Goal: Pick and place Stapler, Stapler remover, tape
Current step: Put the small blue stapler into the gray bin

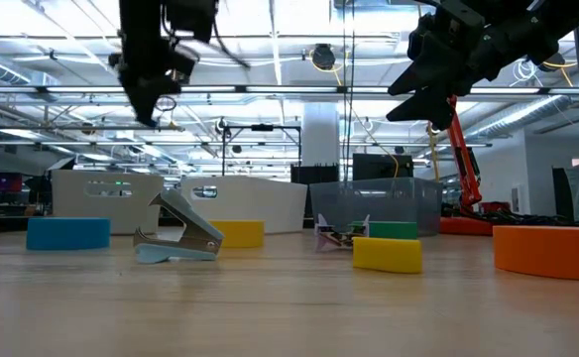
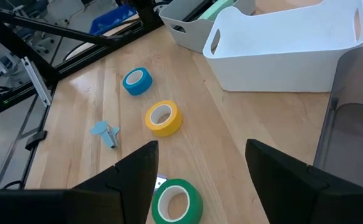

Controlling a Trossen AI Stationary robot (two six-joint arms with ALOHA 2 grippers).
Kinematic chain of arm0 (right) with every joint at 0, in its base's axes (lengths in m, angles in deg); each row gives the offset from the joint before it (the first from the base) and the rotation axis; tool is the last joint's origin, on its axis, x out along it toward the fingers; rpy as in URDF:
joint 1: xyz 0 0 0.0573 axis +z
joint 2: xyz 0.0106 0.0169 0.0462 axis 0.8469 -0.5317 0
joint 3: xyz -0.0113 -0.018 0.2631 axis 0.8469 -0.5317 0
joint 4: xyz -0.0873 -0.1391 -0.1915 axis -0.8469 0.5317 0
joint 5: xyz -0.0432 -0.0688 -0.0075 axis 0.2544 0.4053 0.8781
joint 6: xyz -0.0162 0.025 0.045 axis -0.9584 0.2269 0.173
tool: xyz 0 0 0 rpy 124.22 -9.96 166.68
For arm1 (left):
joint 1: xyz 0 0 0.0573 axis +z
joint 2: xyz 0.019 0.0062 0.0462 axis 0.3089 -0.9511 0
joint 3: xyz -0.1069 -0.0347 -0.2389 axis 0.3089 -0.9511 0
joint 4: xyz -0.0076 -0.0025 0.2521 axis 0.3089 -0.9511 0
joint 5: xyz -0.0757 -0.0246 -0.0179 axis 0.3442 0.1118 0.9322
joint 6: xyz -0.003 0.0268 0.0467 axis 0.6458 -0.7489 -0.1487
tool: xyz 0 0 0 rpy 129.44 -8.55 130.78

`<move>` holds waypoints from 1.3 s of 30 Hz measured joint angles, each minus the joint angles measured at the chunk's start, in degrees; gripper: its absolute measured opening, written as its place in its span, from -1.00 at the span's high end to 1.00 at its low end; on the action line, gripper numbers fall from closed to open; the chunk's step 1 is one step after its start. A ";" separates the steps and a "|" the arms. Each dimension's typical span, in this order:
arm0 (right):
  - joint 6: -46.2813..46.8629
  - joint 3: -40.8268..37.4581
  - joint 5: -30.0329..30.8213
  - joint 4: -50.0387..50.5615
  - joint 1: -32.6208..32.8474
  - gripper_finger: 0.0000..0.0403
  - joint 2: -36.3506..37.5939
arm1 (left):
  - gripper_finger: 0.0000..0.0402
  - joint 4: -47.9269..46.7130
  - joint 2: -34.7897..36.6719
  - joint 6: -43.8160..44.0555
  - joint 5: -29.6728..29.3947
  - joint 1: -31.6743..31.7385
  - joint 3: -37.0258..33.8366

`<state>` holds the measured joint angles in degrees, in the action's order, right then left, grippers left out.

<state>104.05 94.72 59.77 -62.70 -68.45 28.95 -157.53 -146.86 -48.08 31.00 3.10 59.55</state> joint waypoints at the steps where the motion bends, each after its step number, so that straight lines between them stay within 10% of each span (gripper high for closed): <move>1: 0.00 0.00 0.00 0.01 0.00 -0.17 0.01 | 0.72 0.22 0.14 -0.73 1.09 1.29 -1.15; 23: 0.60 0.00 0.00 0.00 -0.02 -0.17 0.00 | 0.63 20.16 0.40 -20.65 18.70 20.80 -17.55; 39: 0.48 0.00 0.24 0.00 -0.02 -0.17 0.01 | 0.62 29.66 0.38 -24.68 24.29 22.09 -22.71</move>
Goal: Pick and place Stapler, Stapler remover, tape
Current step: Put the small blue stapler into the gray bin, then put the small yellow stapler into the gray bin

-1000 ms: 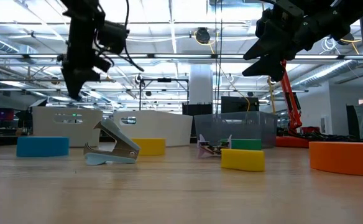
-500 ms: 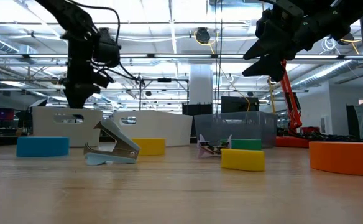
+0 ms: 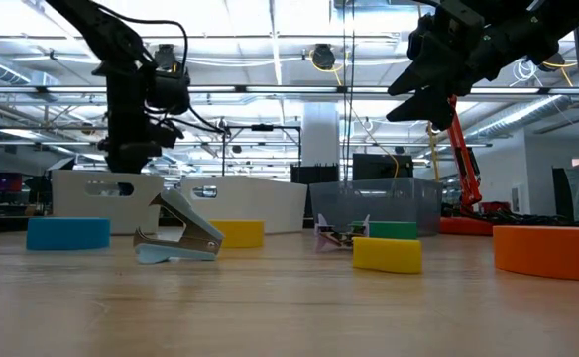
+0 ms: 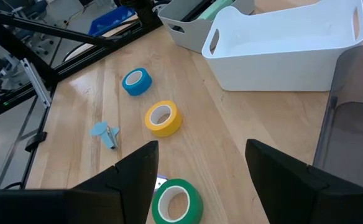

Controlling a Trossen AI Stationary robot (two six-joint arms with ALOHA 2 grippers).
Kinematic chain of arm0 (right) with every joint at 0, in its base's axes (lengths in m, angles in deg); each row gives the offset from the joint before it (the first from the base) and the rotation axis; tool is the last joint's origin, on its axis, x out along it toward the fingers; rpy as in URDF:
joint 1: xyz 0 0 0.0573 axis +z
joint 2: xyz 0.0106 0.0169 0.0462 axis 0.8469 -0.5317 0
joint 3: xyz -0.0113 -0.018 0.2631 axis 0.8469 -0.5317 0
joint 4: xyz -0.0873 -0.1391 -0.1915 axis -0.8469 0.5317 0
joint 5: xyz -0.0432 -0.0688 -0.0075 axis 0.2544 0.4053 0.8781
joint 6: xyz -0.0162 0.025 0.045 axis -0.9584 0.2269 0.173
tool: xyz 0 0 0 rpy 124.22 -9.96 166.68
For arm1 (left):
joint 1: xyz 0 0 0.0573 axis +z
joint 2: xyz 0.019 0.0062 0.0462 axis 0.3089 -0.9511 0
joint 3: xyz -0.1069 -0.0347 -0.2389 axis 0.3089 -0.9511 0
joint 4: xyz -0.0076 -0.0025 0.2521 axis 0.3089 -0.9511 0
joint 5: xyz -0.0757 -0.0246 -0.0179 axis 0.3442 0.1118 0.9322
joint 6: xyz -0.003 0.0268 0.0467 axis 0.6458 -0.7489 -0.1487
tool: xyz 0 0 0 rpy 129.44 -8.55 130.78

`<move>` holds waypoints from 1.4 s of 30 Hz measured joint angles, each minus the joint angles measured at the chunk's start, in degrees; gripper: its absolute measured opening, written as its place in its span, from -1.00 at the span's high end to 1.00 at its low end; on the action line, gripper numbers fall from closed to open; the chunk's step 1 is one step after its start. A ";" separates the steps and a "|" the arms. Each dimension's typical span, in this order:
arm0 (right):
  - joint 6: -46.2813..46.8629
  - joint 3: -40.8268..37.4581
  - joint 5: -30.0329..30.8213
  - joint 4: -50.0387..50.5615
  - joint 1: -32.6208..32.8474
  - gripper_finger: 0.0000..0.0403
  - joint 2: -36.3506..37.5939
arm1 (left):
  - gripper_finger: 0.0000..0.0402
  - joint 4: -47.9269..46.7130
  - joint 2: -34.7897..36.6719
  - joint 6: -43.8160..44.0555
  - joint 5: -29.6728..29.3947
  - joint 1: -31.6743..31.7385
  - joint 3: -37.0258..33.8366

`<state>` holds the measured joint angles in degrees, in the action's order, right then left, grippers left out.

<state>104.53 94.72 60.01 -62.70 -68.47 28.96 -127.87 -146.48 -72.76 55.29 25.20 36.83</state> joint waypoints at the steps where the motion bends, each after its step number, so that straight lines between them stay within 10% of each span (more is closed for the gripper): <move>1: 0.00 0.00 0.00 0.00 0.00 -0.17 0.00 | 0.62 0.39 0.00 -0.02 0.02 0.12 -0.37; 42: -0.02 0.00 -0.22 0.00 0.00 -0.17 -0.01 | 0.18 3.68 0.63 -0.67 1.37 0.30 -0.65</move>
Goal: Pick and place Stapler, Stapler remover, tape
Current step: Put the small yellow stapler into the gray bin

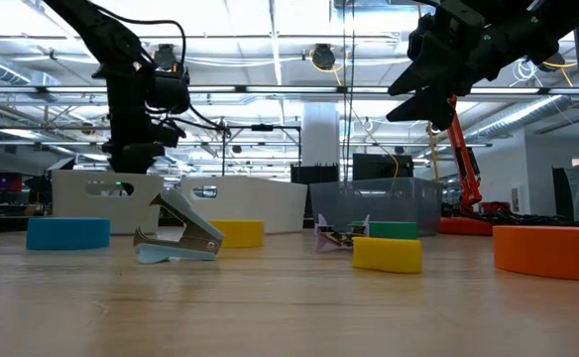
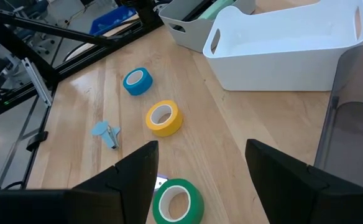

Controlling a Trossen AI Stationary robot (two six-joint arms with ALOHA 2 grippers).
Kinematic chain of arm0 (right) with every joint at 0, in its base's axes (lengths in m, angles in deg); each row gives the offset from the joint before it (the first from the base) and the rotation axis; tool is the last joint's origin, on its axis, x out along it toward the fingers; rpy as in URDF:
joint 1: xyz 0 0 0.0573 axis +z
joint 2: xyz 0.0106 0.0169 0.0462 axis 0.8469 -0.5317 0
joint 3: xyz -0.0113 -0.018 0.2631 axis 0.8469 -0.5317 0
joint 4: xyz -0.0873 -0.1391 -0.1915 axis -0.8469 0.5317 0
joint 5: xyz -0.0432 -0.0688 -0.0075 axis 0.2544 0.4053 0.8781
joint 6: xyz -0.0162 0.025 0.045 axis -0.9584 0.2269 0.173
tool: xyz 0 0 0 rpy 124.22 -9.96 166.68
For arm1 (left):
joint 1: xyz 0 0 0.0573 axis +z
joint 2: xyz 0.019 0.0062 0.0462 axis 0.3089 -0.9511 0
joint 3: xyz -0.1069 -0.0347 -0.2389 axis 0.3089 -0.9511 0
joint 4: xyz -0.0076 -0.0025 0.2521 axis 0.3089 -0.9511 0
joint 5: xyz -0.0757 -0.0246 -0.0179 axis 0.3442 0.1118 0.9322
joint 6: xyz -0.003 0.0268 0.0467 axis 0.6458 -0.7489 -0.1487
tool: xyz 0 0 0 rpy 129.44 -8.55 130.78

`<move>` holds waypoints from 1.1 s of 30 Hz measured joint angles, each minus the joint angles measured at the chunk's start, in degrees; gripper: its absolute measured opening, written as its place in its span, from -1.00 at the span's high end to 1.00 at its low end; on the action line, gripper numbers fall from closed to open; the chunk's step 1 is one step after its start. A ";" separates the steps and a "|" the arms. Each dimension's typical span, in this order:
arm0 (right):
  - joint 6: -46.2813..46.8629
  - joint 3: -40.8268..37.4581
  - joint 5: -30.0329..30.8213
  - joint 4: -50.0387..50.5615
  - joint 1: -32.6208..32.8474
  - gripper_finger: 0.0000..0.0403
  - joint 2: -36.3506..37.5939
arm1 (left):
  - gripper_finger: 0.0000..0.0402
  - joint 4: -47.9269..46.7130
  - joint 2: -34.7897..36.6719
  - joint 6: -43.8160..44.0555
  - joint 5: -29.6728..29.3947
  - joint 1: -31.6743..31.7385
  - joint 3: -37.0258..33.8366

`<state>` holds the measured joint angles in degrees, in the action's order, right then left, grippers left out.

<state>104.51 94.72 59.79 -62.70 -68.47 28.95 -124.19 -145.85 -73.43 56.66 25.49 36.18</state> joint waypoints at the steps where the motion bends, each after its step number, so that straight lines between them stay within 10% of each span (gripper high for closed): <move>1: 0.00 0.00 -0.02 0.00 0.00 -0.17 0.00 | 0.18 -0.26 0.38 0.89 0.02 -0.02 0.21; 18: -7.39 0.00 -4.76 -3.89 4.65 -0.17 0.01 | 0.22 -8.79 18.19 19.22 20.15 -6.74 4.44; 33: -7.84 9.23 2.37 -3.54 22.26 -0.17 -4.31 | 0.22 -8.90 39.84 21.11 17.45 -18.62 4.37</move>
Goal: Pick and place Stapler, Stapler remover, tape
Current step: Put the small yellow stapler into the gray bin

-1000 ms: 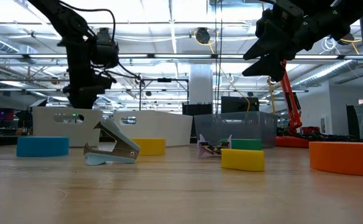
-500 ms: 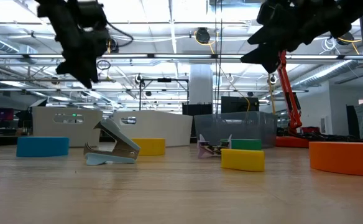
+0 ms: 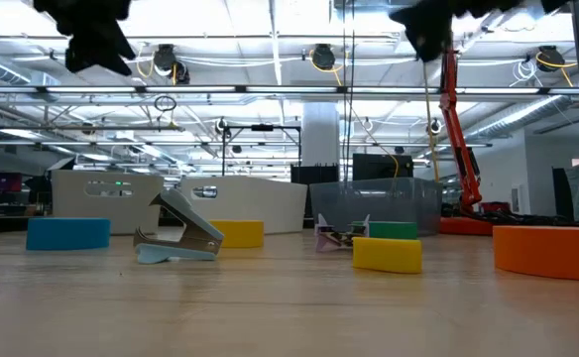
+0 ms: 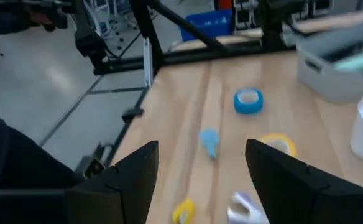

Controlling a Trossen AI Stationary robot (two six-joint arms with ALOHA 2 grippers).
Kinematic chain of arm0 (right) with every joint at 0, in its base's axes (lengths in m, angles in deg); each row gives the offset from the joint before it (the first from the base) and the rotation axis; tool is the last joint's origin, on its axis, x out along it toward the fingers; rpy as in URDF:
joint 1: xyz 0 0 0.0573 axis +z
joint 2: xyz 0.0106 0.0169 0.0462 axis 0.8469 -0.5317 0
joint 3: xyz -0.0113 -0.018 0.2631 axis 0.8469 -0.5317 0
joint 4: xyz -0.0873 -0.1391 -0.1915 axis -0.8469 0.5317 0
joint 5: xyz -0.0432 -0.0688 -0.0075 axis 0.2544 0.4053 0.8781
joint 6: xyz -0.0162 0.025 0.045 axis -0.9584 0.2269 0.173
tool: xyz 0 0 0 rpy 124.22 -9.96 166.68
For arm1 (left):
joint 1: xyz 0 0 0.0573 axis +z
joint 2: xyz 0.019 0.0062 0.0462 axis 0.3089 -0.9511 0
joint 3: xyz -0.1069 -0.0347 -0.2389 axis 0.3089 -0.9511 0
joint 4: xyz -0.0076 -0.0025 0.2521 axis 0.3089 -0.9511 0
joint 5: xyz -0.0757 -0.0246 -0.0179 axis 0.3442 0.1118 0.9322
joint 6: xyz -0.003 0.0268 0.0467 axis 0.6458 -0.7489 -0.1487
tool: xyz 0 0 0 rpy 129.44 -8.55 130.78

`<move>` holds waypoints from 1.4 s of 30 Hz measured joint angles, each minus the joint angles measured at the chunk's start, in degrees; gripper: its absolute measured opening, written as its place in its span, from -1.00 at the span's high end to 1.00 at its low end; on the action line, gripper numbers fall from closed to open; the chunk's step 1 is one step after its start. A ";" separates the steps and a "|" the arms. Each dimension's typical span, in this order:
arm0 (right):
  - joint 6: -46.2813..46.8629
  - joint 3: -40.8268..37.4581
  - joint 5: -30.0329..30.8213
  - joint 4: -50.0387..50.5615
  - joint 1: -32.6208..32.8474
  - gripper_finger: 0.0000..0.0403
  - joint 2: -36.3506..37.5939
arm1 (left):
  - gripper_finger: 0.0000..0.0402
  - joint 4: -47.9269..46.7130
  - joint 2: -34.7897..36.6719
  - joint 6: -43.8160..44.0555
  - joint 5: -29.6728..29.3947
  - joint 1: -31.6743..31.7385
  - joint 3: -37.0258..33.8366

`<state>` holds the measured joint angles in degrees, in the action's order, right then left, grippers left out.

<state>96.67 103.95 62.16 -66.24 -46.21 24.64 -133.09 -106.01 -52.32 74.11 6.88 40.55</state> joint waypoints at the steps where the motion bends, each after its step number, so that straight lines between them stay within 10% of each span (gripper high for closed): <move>1: -0.17 1.91 1.40 0.42 1.06 -0.17 -1.41 | 0.22 0.19 1.12 -0.01 -0.71 -0.72 -0.33; 19: 17.13 35.80 6.25 30.83 10.51 -0.17 -36.06 | 0.22 26.61 10.93 0.90 0.19 -18.68 -19.94; 42: 33.39 38.64 3.59 33.51 11.97 -0.17 -48.69 | 0.22 29.85 10.96 -0.90 -20.90 -49.10 -20.32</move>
<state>130.06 142.59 65.76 -32.73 -34.24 -24.06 -103.24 -95.05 -53.22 53.22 -42.23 20.22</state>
